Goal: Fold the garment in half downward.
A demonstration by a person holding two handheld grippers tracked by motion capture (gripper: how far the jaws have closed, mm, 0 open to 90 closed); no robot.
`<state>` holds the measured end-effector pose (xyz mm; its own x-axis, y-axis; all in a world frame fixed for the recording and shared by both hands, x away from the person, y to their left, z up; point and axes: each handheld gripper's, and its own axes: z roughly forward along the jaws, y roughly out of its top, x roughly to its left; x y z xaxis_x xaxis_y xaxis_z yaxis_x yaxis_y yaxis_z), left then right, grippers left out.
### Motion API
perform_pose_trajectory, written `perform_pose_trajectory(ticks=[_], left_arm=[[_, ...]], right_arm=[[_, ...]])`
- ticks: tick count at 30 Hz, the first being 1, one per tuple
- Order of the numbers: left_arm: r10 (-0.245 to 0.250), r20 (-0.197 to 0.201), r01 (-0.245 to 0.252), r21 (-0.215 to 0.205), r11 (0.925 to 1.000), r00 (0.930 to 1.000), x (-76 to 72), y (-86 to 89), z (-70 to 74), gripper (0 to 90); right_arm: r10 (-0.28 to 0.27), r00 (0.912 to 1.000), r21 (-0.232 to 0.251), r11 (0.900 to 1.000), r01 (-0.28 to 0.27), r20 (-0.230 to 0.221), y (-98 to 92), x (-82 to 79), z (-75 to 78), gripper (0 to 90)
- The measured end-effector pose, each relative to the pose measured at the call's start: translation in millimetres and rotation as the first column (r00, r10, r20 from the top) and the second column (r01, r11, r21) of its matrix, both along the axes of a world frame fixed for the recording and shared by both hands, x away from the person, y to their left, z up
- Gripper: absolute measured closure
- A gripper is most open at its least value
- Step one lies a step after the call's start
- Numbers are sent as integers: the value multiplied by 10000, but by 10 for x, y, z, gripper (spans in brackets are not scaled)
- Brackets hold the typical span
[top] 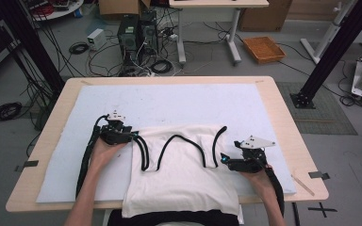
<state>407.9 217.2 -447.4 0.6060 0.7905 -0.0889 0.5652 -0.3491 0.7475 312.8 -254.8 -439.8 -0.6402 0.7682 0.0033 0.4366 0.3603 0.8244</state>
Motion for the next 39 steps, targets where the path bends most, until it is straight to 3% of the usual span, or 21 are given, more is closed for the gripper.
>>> perform_pose_trajectory(ticks=[3,6,9,17,21,25,28,31,33,38,39], left_arm=[[-64,20,64,-47,10000,10000,-4,8,-4,608],[-219,302,232,-432,9988,9993,-48,23,-43,684],[-413,368,425,-327,9986,9985,-62,-4,-41,767],[-468,270,480,-482,9977,9985,-50,10,-46,803],[-465,295,478,-443,9979,9985,-54,6,-45,803],[-468,314,481,-417,9980,9984,-55,4,-45,802],[-457,340,471,-424,9980,9984,-59,-1,-46,802],[-474,356,487,-356,9982,9982,-60,-1,-45,802],[-462,380,476,-363,9982,9982,-62,-5,-46,802],[-469,392,483,-349,9982,9981,-62,-5,-45,802],[-468,393,482,-351,9982,9981,-62,-5,-46,802]], right_arm=[[4,10000,20,10000,-4,-7,11,2,-1,250],[-5,10000,23,10000,5,9,15,9,-1,250],[16,10000,42,10000,-16,-33,22,28,-7,250],[-89,10000,108,9999,89,38,23,108,75,266],[-213,9997,369,9991,217,-107,30,343,179,287],[-377,9990,269,9989,383,-229,58,540,240,298],[-906,9955,129,9958,910,-283,74,814,296,337],[-952,9941,195,9952,963,-521,78,956,284,339],[-927,9920,-72,9957,924,-855,107,1130,217,340],[-964,9896,-440,9948,922,-1065,143,1231,109,360],[-1035,9875,-757,9926,949,-1192,149,1258,63,367]])
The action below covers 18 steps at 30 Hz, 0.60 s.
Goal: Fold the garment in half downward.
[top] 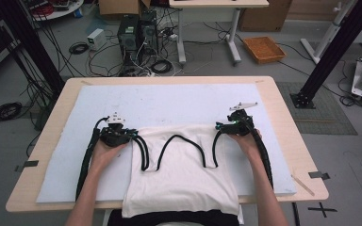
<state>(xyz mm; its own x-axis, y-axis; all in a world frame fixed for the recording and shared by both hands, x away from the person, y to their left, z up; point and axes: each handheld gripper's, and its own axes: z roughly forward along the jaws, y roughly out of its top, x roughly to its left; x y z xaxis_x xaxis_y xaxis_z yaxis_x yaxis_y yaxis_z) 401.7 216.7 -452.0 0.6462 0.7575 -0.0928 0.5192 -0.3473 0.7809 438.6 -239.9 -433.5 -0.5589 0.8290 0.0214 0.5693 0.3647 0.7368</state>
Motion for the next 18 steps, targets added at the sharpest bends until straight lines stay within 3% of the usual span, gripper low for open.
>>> perform_pose_trajectory(ticks=[6,9,12,18], left_arm=[[7,4,-7,17,10000,10000,-3,-1,0,802],[9,6,-9,13,10000,10000,-3,-1,0,802],[0,-7,0,3,10000,10000,-3,-1,0,802],[26,1,-26,-51,10000,10000,-2,-2,-3,802]], right_arm=[[12,9994,-608,9981,-33,-341,22,26,-76,386],[49,9988,-628,9980,-80,-482,19,28,-99,392],[164,9986,-611,9979,-194,-494,28,13,-95,457],[363,9992,-400,9985,-369,-161,38,-57,-124,576]])
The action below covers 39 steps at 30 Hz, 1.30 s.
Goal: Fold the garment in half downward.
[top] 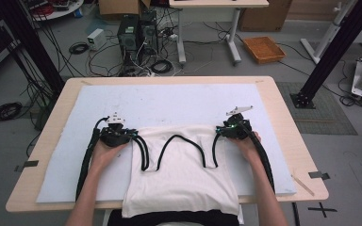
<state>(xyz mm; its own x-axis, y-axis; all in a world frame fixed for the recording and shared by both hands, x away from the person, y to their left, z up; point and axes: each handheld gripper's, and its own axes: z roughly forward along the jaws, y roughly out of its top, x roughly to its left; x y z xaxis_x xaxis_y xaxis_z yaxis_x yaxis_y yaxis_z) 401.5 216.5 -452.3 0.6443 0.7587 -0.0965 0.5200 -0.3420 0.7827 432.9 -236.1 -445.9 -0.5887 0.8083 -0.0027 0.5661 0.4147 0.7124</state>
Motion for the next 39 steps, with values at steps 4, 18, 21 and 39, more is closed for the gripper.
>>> perform_pose_trajectory(ticks=[4,18,21,39], left_arm=[[10,-23,-10,-30,10000,10000,1,1,0,802],[-30,-34,30,5,10000,10000,4,7,1,802],[-3,-28,3,-33,10000,10000,5,6,0,802],[16,-48,-16,-55,10000,10000,5,9,-2,802]], right_arm=[[-84,9999,376,9993,86,-75,-23,-17,-21,617],[287,9989,-7,9996,-287,376,61,-94,-26,805],[352,9985,-43,9994,-351,419,65,-95,-26,812],[232,9976,123,9996,-240,658,56,-118,-58,821]])
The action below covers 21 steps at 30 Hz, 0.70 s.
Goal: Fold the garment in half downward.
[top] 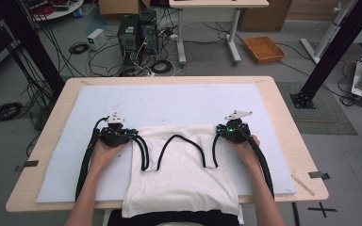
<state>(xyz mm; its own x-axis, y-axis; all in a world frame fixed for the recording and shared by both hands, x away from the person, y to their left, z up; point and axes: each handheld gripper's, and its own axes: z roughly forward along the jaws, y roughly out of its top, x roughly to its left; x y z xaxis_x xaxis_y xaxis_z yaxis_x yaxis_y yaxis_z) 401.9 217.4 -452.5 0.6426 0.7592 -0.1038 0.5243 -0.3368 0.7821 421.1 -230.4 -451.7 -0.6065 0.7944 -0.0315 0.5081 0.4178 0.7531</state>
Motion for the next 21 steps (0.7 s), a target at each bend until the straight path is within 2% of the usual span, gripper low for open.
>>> perform_pose_trajectory(ticks=[13,21], left_arm=[[-20,-42,20,-72,10000,10000,4,8,-2,801],[10,-1,-10,7,10000,10000,-2,1,0,798]], right_arm=[[14,9999,-78,10000,-14,99,8,-10,-3,818],[-18,10000,54,10000,18,9,-8,0,-3,809]])
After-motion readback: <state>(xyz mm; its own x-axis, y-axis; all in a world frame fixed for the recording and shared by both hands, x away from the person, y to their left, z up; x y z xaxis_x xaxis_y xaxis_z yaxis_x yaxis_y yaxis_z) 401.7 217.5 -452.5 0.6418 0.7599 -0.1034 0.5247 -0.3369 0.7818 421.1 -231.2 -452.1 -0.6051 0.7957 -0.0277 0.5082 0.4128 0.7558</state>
